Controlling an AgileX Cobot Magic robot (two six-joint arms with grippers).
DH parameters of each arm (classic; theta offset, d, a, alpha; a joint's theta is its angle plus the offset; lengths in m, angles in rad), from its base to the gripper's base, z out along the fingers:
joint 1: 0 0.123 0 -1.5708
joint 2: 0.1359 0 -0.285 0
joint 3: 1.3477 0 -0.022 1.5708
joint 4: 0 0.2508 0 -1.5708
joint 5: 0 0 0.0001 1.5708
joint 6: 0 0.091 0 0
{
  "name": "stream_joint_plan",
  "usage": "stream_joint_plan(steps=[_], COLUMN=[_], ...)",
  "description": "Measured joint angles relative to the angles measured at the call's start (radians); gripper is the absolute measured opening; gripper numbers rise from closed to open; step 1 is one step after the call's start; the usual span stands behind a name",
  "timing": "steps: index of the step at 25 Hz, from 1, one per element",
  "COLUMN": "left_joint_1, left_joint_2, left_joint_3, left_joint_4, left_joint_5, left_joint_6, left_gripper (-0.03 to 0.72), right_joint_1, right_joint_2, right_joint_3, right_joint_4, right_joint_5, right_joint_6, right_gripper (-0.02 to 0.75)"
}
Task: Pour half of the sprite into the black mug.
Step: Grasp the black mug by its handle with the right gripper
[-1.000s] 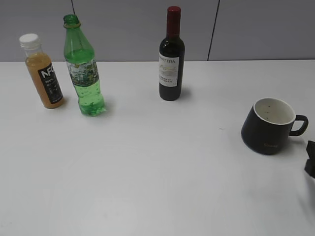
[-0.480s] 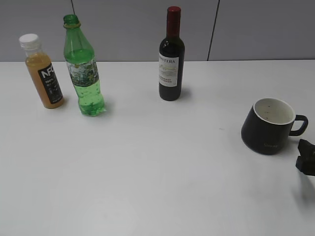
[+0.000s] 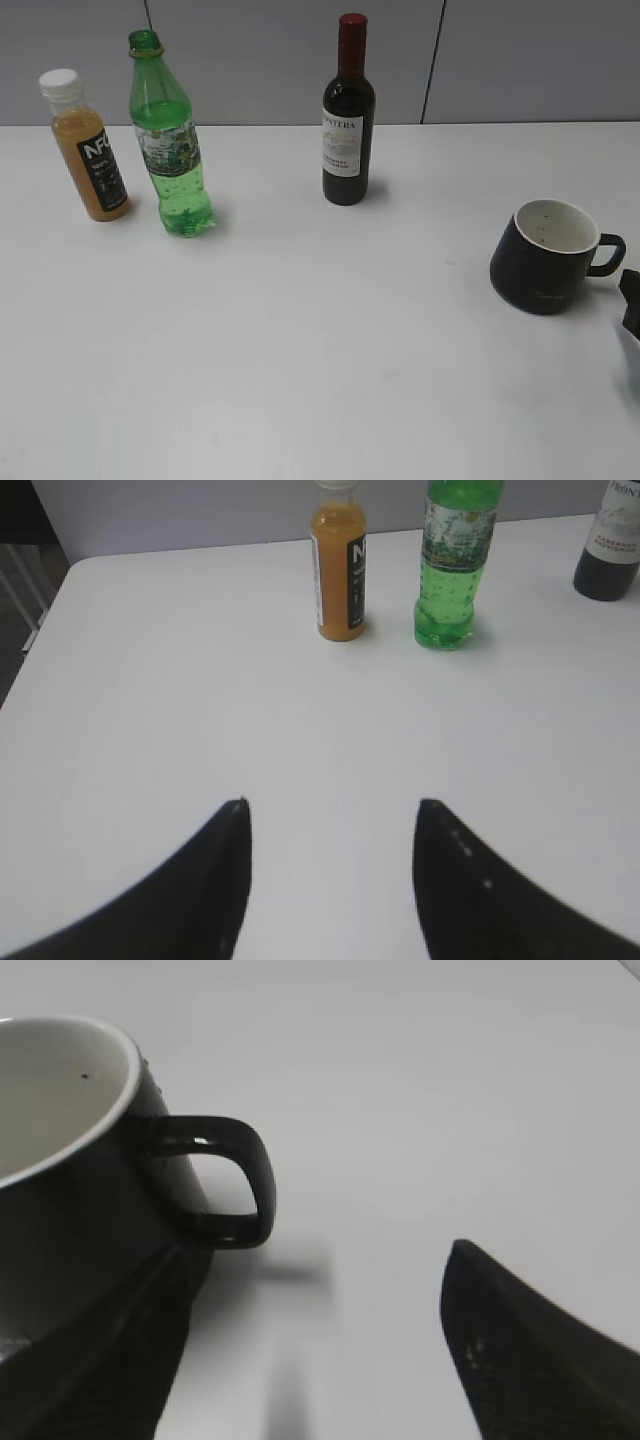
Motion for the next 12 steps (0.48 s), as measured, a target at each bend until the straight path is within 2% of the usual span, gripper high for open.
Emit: stream_joint_plan(steps=[5, 12], left_joint_1=[0.0, 0.0], left_joint_2=[0.0, 0.0], left_joint_3=[0.0, 0.0], left_joint_4=[0.0, 0.0], left_joint_5=[0.0, 0.0], left_joint_6=[0.0, 0.0], left_gripper=[0.38, 0.365], right_joint_1=[-0.005, -0.005], right_joint_2=[0.071, 0.09], right_joint_3=[-0.057, -0.075], right_joint_4=[-0.059, -0.062], right_joint_5=[0.0, 0.001], right_joint_6=[0.003, 0.004], right_gripper=[0.593, 0.592])
